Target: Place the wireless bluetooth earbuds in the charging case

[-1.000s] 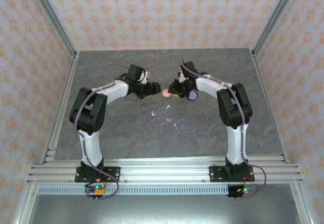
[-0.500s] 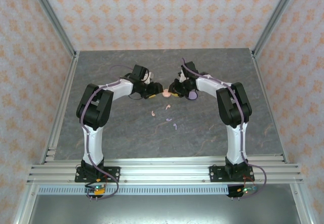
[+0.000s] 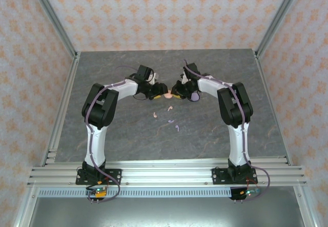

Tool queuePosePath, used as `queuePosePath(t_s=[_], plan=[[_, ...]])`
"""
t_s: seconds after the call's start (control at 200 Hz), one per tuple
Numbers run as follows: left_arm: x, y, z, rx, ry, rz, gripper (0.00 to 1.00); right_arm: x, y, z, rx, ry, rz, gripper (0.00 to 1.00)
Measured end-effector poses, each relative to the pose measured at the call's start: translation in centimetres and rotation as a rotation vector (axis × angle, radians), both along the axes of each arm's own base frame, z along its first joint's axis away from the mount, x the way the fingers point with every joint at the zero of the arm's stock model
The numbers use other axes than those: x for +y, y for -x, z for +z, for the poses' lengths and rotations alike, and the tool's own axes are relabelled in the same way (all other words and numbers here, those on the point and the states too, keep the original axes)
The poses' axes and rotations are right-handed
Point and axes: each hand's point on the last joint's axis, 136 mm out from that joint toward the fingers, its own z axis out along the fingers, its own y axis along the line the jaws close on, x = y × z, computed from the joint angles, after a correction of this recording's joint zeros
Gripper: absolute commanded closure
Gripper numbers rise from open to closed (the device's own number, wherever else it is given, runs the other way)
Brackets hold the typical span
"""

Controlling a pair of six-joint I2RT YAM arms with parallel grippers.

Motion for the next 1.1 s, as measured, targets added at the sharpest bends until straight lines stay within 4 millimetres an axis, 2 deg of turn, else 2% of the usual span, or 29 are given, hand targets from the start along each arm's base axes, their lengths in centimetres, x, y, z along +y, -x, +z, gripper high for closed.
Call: queuePosePath(t_s=[0.44,0.901,1.101], plan=[[-0.9,-0.2,-0.1,0.013,0.036,-0.007,0.55,0.1,-0.1,0.0,0.002,-0.003,-0.002,0.80],[-1.9,-0.1,-0.2,0.033,0.083,-0.011,0.61,-0.1,-0.2,0.0,0.004,-0.005,-0.006,0.81],[-2.0,-0.2,-0.3,0.037,0.095,-0.005,0.80,-0.2,-0.2,0.0,0.005,-0.004,-0.007,0.81]])
